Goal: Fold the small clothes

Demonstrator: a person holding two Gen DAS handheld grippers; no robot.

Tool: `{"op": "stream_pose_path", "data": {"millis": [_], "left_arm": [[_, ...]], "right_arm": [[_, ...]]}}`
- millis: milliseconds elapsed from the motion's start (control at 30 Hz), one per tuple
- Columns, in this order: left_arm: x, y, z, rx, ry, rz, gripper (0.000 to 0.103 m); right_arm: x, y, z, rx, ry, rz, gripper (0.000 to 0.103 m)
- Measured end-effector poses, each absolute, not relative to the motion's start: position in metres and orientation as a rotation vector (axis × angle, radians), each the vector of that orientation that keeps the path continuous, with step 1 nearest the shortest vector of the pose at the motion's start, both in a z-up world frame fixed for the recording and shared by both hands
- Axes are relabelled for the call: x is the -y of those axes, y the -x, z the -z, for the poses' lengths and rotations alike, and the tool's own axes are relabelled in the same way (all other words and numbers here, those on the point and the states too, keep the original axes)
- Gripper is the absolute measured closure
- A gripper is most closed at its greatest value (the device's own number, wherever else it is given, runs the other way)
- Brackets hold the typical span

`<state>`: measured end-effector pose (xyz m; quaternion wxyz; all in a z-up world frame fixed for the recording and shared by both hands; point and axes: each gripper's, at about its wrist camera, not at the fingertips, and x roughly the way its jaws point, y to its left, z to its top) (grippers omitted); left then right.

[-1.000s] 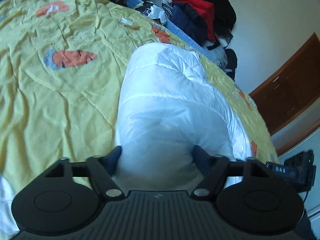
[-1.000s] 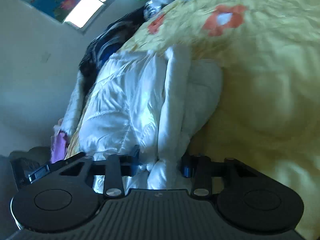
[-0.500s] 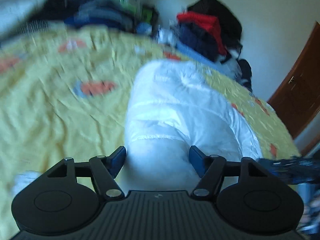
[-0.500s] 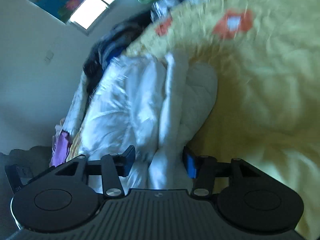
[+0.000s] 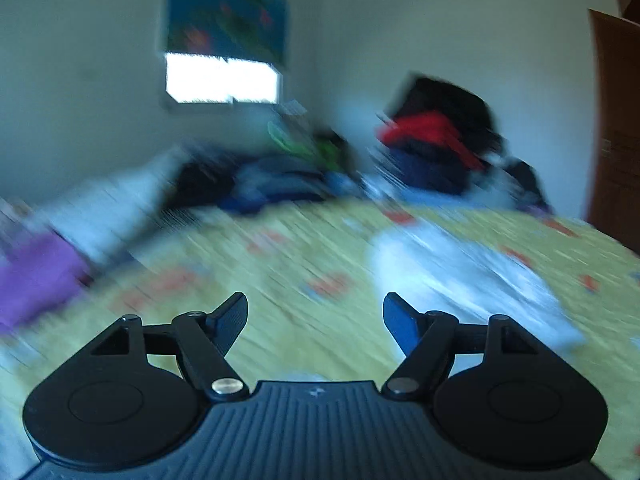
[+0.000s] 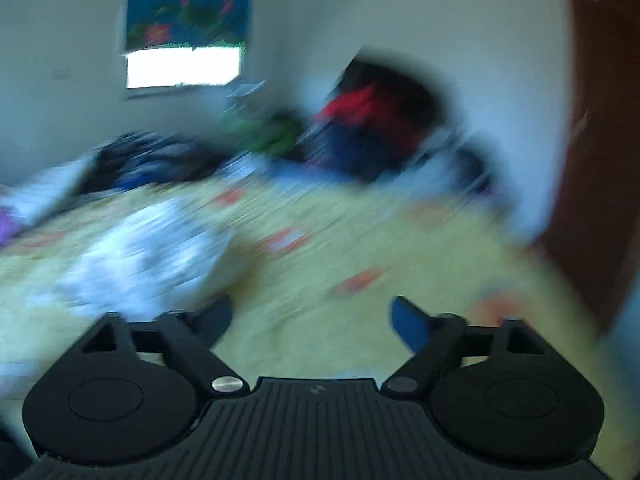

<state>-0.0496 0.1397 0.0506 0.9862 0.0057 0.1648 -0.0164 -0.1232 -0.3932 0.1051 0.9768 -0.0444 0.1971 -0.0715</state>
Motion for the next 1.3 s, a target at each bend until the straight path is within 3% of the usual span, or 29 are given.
{"op": "stream_pose_path", "data": {"millis": [167, 300, 400, 567, 700, 1067, 1200, 1300], "left_arm": [[-0.191, 0.053, -0.104, -0.213, 0.032, -0.120, 0.020], [-0.164, 0.058, -0.097, -0.214, 0.057, -0.072, 0.016], [-0.126, 0.054, -0.067, -0.289, 0.089, -0.019, 0.016], [-0.053, 0.040, 0.000, -0.470, 0.076, -0.008, 0.016], [-0.021, 0.030, 0.045, -0.594, 0.088, 0.087, 0.016], [0.009, 0.012, 0.099, -0.687, -0.046, 0.060, 0.015], [0.005, 0.009, 0.106, -0.668, -0.019, 0.063, 0.003], [0.007, 0.009, 0.106, -0.666, -0.028, 0.059, 0.003]], "right_arm": [[0.410, 0.146, -0.170, -0.157, 0.499, 0.623, 0.002], [0.359, 0.145, -0.164, 0.033, 0.721, 0.519, 0.000], [0.320, 0.120, -0.130, -0.087, 0.541, 0.227, 0.000], [0.261, 0.060, -0.025, -0.494, -0.004, -0.185, 0.002], [0.242, 0.030, 0.027, -0.597, -0.268, -0.185, 0.001], [0.193, -0.017, 0.108, -0.725, -0.196, 0.006, 0.002], [0.185, -0.023, 0.116, -0.692, -0.145, 0.027, 0.002], [0.168, -0.025, 0.121, -0.705, -0.019, 0.050, 0.001]]}}
